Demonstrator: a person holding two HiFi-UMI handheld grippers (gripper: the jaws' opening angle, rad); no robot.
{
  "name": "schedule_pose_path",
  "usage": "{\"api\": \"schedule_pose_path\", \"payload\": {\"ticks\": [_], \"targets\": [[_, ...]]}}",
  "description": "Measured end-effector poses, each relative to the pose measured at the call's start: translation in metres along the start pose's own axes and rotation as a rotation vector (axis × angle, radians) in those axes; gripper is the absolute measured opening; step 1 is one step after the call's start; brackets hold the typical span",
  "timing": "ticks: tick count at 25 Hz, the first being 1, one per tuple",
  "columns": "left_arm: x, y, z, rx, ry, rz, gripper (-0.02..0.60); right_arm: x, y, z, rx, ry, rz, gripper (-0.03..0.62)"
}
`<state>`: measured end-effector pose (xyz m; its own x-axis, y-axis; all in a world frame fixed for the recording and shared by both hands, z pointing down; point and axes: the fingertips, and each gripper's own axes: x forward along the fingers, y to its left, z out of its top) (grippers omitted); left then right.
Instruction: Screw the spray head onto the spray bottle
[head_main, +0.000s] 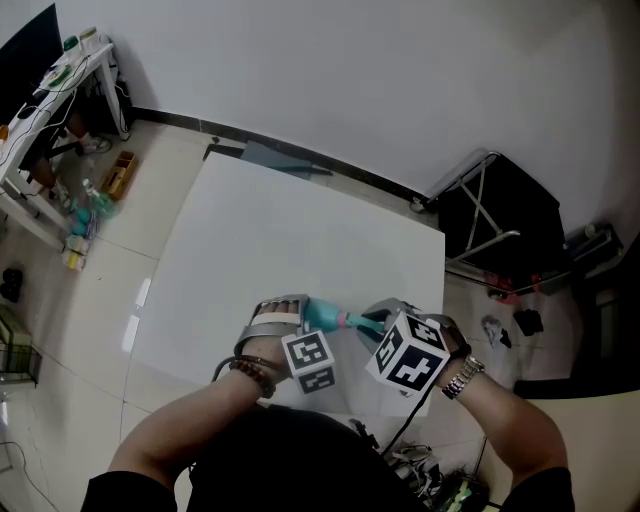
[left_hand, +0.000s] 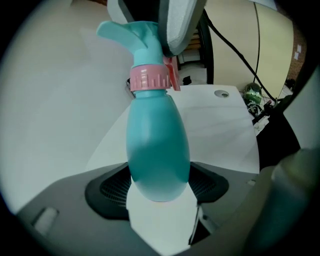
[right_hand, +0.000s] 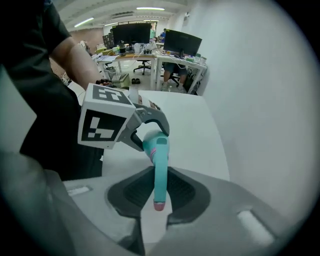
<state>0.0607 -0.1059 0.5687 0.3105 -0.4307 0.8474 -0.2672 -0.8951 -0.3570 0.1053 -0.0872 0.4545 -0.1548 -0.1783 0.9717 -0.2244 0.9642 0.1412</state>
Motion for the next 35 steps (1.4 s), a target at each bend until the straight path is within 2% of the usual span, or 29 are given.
{"api": "schedule_pose_path", "payload": {"ticks": [3, 7, 14, 17, 20, 23, 27, 29, 33, 35], "targets": [[-0.001, -0.003, 0.005, -0.023, -0.029, -0.015, 0.385, 0.0, -0.001, -0.002, 0.035, -0.001, 0.035, 0.062], [-0.004, -0.003, 0.01, -0.058, -0.067, -0.039, 0.385, -0.001, -0.001, 0.007, 0.071, -0.057, 0.062, 0.077], [-0.011, -0.015, 0.024, -0.1, -0.182, -0.118, 0.387, -0.003, 0.005, 0.015, -0.029, -0.116, 0.049, 0.124], [-0.014, -0.015, 0.029, -0.084, -0.2, -0.112, 0.387, -0.004, 0.008, 0.018, -0.088, -0.121, 0.037, 0.124], [-0.013, -0.014, 0.029, -0.043, -0.187, -0.086, 0.387, -0.002, 0.01, 0.014, -0.081, -0.1, 0.056, 0.124], [-0.011, -0.016, 0.027, -0.005, -0.166, -0.056, 0.387, 0.002, 0.012, 0.008, 0.059, -0.082, 0.123, 0.124], [-0.009, -0.016, 0.025, 0.0, -0.151, -0.038, 0.387, 0.006, 0.006, 0.001, 0.393, -0.093, 0.237, 0.124], [-0.009, -0.014, 0.024, 0.001, -0.145, -0.019, 0.387, 0.007, 0.004, 0.0, 0.522, -0.103, 0.276, 0.124], [-0.011, -0.001, 0.018, 0.048, -0.099, 0.096, 0.387, 0.01, 0.003, -0.002, 0.755, -0.152, 0.333, 0.124], [-0.013, 0.008, 0.015, 0.099, -0.07, 0.172, 0.385, 0.011, 0.002, -0.003, 0.923, -0.203, 0.391, 0.124]]}}
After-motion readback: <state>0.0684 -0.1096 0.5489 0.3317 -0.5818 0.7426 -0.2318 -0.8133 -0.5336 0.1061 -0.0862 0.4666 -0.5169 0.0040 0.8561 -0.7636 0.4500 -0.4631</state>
